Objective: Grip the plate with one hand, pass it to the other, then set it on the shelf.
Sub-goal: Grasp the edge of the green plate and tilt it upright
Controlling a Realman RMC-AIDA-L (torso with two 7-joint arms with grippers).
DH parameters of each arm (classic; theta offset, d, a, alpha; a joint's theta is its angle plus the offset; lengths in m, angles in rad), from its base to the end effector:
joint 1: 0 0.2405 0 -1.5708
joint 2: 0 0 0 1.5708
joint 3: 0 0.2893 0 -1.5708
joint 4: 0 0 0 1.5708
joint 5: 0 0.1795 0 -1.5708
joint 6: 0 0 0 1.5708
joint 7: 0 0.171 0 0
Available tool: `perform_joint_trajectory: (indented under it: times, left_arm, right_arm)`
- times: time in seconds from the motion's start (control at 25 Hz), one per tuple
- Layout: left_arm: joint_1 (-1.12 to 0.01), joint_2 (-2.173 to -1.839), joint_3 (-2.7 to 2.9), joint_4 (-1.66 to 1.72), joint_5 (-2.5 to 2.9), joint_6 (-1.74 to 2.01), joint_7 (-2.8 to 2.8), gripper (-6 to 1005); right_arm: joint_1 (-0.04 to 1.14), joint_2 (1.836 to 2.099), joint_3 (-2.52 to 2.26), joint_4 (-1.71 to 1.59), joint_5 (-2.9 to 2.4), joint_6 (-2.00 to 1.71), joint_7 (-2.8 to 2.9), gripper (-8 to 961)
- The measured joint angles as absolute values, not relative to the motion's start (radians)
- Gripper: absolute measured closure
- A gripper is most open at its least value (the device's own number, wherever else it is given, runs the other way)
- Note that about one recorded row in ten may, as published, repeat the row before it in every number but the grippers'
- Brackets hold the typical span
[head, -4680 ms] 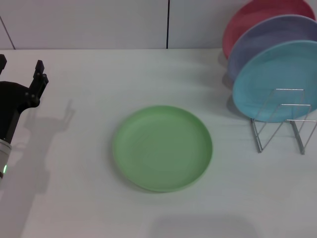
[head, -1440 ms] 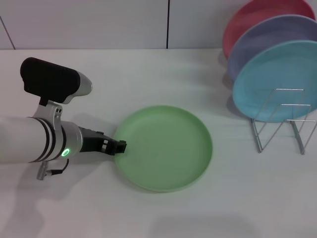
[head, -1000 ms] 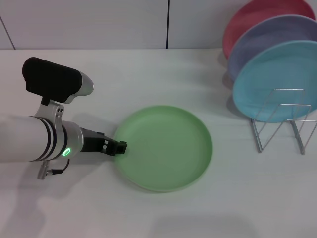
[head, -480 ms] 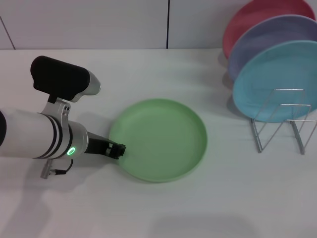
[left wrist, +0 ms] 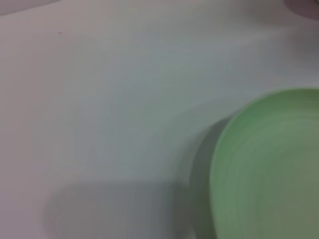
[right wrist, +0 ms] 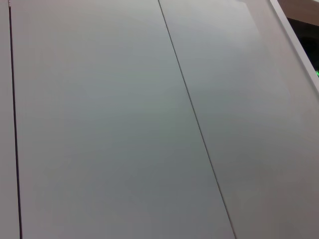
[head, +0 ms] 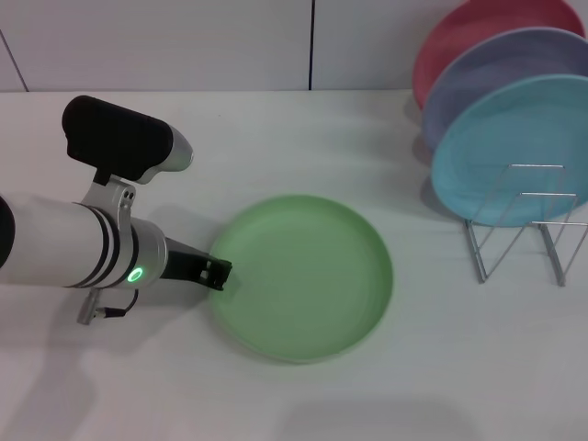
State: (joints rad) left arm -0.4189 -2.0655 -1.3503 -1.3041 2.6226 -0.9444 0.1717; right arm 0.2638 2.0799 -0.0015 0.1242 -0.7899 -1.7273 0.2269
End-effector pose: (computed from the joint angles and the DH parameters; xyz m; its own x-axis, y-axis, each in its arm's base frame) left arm -0.2451 0.3471 -0.0918 0.6941 0.7116 0.1093 0.6299 -0.5267 -0.5708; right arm 0.3993 0.2323 0.1047 0.6492 0.4508 -0.6126 -0.7550 0.4797 -0.4471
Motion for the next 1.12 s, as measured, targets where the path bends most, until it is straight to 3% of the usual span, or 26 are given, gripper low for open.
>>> perform_joint_trajectory:
  times: [0.76,1.12]
  left_arm:
    - [-0.414,-2.066,-1.346,-1.393,2.658,-0.926,0.193,898]
    - [-0.405,-2.066,-1.353,-1.473,2.659,-0.896,0.210,957]
  right_arm:
    - [0.271,2.080,-0.007,0.124,-0.806,-1.805,0.227,114]
    - [0.332,2.079,-0.016,0.054,-0.900,-1.971,0.232,116]
